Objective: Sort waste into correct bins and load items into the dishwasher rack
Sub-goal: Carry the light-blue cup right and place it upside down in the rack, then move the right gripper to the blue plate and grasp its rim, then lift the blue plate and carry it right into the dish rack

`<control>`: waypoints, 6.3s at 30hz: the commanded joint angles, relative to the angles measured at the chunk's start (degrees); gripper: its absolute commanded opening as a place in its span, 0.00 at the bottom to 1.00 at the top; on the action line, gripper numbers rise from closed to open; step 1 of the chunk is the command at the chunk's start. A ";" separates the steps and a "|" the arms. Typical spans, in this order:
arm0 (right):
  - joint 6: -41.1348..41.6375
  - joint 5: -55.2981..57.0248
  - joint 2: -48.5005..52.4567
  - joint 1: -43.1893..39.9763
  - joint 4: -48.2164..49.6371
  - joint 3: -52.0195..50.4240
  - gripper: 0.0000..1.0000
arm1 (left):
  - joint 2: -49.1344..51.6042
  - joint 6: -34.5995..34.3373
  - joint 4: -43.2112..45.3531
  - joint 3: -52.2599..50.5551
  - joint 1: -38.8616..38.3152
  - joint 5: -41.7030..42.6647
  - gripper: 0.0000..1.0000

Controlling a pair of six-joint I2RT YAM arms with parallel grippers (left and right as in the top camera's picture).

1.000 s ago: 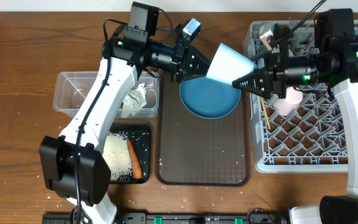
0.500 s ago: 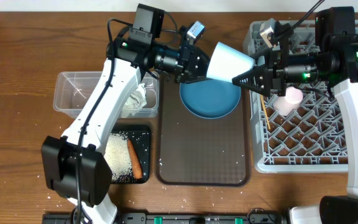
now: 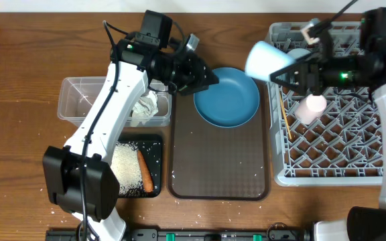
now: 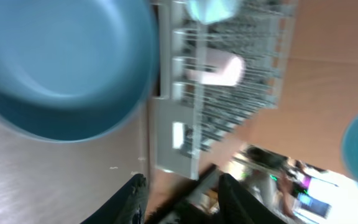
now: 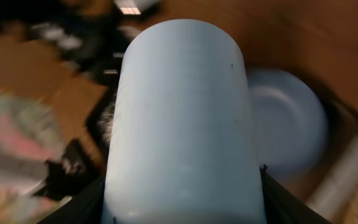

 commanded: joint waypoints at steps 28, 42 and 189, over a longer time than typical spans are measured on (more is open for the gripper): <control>25.09 47.45 -7.08 -2.86 -16.63 -15.43 0.35 | -0.13 1.97 -10.49 0.09 -3.96 -25.29 0.41; 28.33 52.26 -7.06 -2.86 -8.13 -22.84 0.36 | -0.13 1.95 -10.93 0.09 -3.96 -25.29 0.41; 22.03 52.35 23.52 42.80 41.31 -19.28 0.01 | -19.37 4.11 -11.74 0.13 8.02 -45.83 0.94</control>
